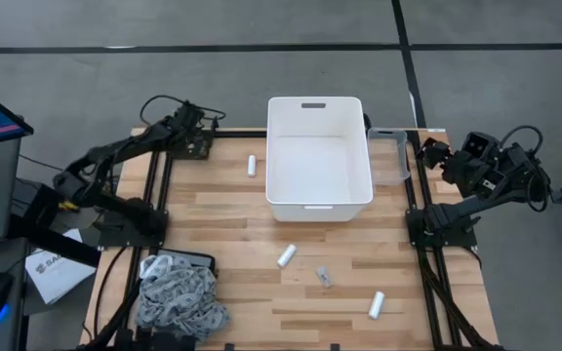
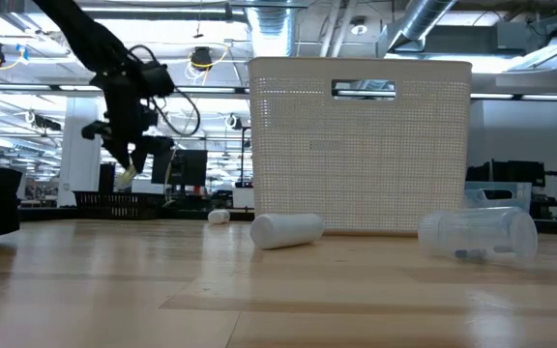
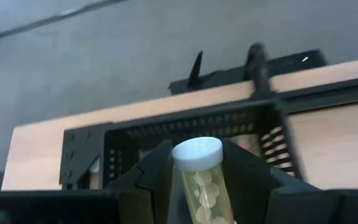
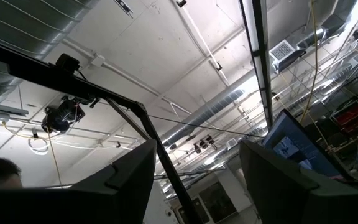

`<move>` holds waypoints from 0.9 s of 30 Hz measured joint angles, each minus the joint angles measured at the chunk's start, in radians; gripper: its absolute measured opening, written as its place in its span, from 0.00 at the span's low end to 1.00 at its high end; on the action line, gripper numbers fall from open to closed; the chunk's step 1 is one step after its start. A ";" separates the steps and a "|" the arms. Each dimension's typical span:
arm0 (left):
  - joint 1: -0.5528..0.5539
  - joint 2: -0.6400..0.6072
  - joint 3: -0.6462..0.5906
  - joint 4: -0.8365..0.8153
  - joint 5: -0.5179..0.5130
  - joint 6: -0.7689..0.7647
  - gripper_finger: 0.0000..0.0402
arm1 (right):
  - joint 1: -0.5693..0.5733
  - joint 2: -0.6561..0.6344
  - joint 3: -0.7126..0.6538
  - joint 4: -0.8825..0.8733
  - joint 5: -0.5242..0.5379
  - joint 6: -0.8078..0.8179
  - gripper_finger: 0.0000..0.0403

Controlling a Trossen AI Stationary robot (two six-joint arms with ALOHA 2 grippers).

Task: Pick & place medical supplies in basket/bin
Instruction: Put the yellow bottle in the black bin, then put the transparent bottle in the black bin

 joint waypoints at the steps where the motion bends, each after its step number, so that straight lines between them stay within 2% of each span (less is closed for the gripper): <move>1: 0.001 0.014 0.000 0.001 0.000 -0.001 0.29 | 0.000 0.000 0.000 0.000 0.000 -0.003 0.56; 9: 0.006 0.100 0.000 0.061 0.010 -0.001 0.32 | 0.000 0.000 0.000 -0.001 0.000 -0.035 0.56; 14: 0.012 0.111 0.000 0.063 0.011 -0.003 0.35 | 0.002 0.002 0.000 -0.004 0.000 -0.035 0.56; 24: 0.020 0.038 0.000 0.061 0.013 -0.002 0.40 | 0.001 0.007 0.000 -0.007 0.000 -0.035 0.56; 27: 0.019 -0.014 0.000 0.052 0.079 0.026 0.40 | 0.001 0.007 0.000 -0.007 0.000 -0.035 0.56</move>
